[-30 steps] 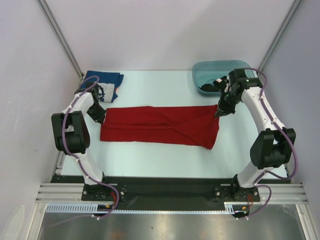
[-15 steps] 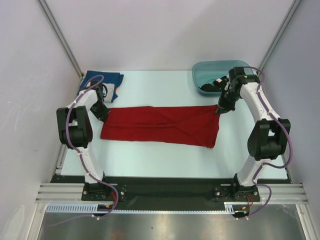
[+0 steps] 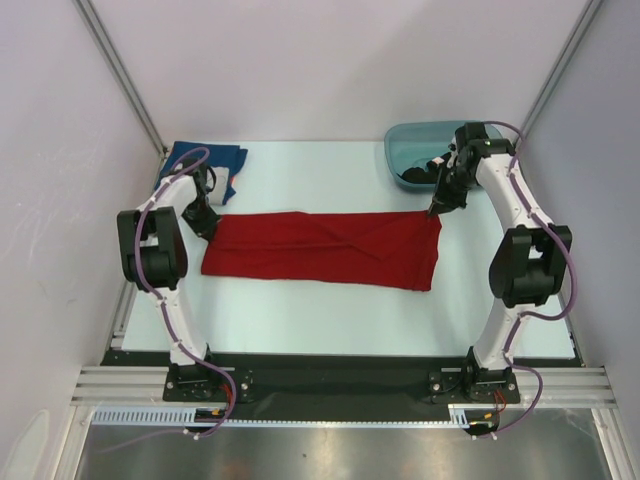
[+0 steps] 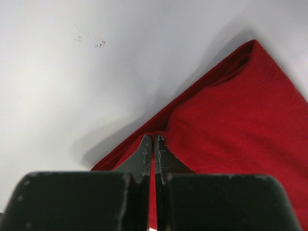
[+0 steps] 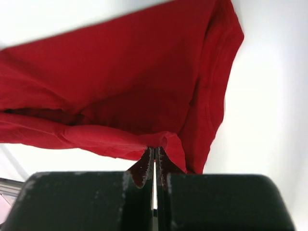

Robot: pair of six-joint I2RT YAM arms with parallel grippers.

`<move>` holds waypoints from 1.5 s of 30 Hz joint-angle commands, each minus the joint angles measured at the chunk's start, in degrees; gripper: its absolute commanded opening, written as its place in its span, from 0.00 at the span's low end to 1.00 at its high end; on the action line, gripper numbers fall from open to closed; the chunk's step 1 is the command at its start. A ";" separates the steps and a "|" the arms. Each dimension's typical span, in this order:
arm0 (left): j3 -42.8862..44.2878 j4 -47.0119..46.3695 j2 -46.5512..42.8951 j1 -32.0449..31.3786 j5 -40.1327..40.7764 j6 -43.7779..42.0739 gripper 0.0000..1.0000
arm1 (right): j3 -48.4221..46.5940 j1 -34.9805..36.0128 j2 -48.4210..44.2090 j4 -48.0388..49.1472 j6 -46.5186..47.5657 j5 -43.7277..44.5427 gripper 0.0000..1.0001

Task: Fold and stack the t-shirts
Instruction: Fold the tshirt

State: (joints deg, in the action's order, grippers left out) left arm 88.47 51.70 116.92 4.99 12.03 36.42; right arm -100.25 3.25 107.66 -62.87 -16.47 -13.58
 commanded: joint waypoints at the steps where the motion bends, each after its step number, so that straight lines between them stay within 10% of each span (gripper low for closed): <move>1: 3.03 -0.37 1.02 -0.42 0.71 -1.09 0.00 | -4.07 -0.43 1.67 1.35 -0.23 0.49 0.00; 26: 4.08 0.15 2.61 -0.25 -0.70 1.54 0.04 | -21.65 0.80 18.55 -1.81 0.91 0.66 0.00; 33: 0.93 0.51 -2.39 0.19 2.12 3.12 0.53 | -23.24 0.89 20.66 -2.17 1.53 0.84 0.00; 45: -11.55 -4.15 -22.51 0.19 -1.92 2.42 0.68 | -28.42 1.50 26.45 -1.20 -0.23 -2.67 0.08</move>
State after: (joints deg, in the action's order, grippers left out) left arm 79.57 50.30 100.22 5.10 11.73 38.63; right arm -124.75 4.21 131.70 -64.69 -16.29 -14.31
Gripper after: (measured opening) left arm 0.670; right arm 0.074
